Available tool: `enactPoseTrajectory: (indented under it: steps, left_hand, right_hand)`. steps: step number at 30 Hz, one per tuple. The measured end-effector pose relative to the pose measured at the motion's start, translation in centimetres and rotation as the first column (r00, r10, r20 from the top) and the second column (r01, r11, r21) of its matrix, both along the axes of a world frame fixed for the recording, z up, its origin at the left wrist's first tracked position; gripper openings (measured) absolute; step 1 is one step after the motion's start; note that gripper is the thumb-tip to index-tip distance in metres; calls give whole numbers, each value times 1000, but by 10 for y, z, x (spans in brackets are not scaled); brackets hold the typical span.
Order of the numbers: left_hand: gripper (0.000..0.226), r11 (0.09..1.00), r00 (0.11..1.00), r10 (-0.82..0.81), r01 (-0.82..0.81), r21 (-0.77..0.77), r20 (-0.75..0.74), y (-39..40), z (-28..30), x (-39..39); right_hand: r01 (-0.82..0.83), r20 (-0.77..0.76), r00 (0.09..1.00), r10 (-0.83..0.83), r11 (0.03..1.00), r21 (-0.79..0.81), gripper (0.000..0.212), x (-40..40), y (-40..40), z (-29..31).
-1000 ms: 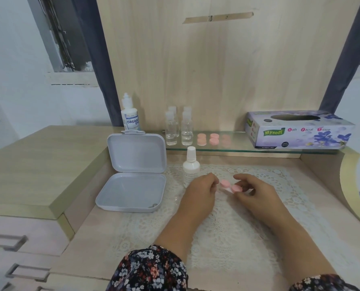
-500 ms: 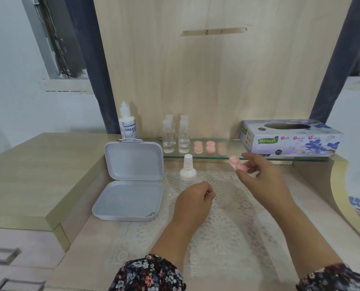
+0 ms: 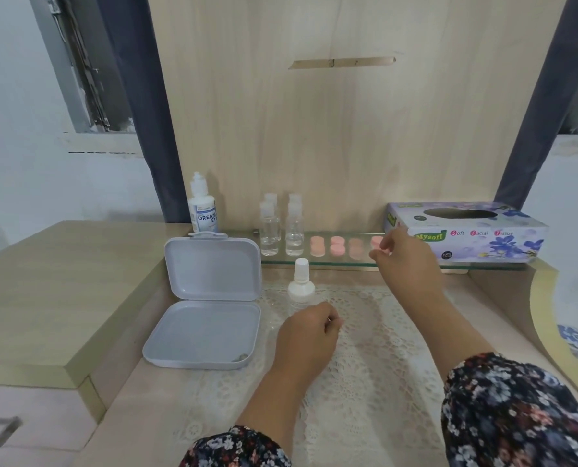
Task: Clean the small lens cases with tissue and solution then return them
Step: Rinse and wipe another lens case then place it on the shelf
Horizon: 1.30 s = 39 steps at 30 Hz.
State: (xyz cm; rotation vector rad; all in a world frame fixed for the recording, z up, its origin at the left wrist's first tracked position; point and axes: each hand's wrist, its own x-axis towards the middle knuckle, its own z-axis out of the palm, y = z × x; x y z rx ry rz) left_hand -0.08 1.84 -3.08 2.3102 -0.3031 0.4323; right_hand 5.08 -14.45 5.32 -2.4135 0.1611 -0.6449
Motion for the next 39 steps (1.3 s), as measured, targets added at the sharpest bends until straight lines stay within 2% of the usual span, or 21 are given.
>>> enactPoseTrajectory:
  steps: [13, 19, 22, 24, 27, 29, 31, 35, 39]
  left_hand:
    - [14, 1000, 999, 0, 1, -6, 33, 1, -1, 2]
    - [24, 997, 977, 14, 3, -80, 212, 1, -4, 3]
    - [20, 998, 934, 9, 13, -58, 358, -2, -8, 4]
    - [16, 1000, 918, 11, 1, -31, 396, -5, -8, 3]
    - [42, 998, 962, -38, 26, 50, 270, -15, 11, 1]
    - [62, 988, 988, -66, 45, 145, 143, -24, 31, 3]
    - [74, 966, 994, -76, 55, 252, 77, -33, 47, 12]
    - [76, 931, 997, -79, 66, 359, 20, -46, 65, 33]
    - [70, 923, 999, -50, 42, 382, 11, -53, 67, 42]
  right_hand:
    - [-10, 6, 1000, 10, 999, -48, 13, 5, -3, -8]
    - [-19, 61, 998, 23, 997, -68, 21, -4, -3, -13]
    - [-18, 114, 993, 33, 991, -129, 24, -8, -7, -19]
    - [-52, 116, 990, 74, 981, -187, 31, -10, -11, -24]
    - [-116, 60, 988, 140, 945, -307, 43, -11, -16, -28]
    - [-146, 42, 984, 175, 913, -381, 49, -10, -18, -31]
    - [-156, 26, 983, 183, 894, -420, 54, -8, -20, -34]
    - [-164, -2, 983, 181, 886, -434, 61, -5, -20, -38]
    - [-159, -8, 985, 172, 889, -430, 61, -4, -20, -38]
